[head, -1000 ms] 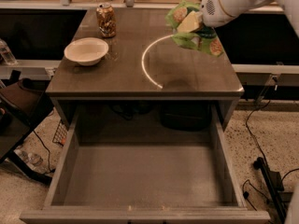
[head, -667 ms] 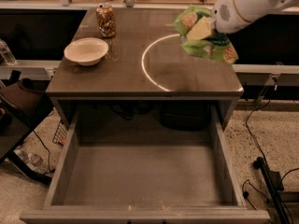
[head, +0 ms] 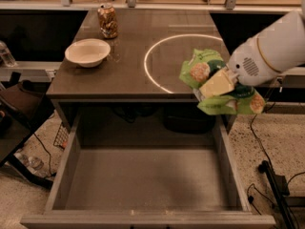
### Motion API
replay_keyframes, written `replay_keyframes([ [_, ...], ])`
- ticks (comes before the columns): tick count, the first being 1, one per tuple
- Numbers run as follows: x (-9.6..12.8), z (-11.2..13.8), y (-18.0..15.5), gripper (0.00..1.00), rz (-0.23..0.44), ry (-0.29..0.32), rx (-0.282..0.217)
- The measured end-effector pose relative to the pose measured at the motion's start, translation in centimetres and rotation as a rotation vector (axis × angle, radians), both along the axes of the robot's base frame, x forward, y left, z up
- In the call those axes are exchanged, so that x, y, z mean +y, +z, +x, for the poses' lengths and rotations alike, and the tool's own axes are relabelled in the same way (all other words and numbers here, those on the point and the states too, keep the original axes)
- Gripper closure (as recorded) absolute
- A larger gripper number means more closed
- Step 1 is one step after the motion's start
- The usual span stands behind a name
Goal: Place green jalapeno chip bag into top drawer
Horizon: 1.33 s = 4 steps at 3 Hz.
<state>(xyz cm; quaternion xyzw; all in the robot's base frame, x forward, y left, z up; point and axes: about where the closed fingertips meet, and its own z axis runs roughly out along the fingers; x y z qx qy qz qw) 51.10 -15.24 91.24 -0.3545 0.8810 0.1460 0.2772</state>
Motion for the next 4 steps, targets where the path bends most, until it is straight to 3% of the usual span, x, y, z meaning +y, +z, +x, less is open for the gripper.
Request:
replay_keyframes([
  [1,1.8,-4.3,-5.6,1.0,0.046,0.135,0.09],
  [2,4.4,-6.5,-11.1,1.0,0.112,0.262,0.196],
  [3,4.7,-6.7,-11.9,0.85,0.12,0.277,0.21],
  [4,4.8,-6.7,-12.0,0.62,0.12,0.28,0.212],
])
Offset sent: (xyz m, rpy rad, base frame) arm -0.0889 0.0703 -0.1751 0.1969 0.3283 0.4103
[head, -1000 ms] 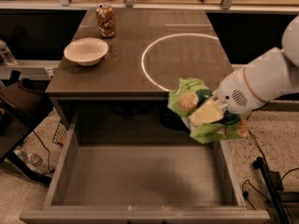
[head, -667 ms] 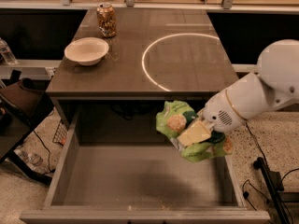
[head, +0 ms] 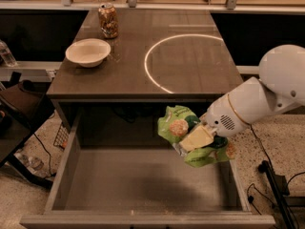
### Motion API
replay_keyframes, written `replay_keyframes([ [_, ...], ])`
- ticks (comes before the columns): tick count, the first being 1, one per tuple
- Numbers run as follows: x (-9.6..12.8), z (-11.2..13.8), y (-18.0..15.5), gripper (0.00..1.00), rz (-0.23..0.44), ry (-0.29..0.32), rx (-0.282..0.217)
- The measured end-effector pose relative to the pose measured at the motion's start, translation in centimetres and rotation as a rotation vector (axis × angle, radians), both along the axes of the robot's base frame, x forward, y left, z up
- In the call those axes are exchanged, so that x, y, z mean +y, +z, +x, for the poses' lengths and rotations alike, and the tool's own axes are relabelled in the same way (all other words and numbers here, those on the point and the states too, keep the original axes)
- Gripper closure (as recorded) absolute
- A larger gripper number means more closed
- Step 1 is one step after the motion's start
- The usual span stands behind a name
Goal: Place green jalapeno chip bag into top drawer
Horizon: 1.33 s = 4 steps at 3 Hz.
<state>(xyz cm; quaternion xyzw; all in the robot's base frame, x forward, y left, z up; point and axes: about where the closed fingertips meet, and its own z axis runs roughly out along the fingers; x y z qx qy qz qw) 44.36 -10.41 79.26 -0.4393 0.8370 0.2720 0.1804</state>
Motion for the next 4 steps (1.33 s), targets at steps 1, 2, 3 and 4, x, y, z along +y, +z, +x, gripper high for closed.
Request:
replay_keyframes([
  [1,0.12,-0.05,-0.03,0.39,-0.001,0.003,0.001],
  [2,0.24,-0.09,-0.05,0.17,-0.001,0.006,0.001],
  [3,0.38,-0.14,-0.08,0.0,-0.002,0.009,0.002],
  [4,0.39,-0.14,-0.08,0.0,-0.002,0.009,0.002],
])
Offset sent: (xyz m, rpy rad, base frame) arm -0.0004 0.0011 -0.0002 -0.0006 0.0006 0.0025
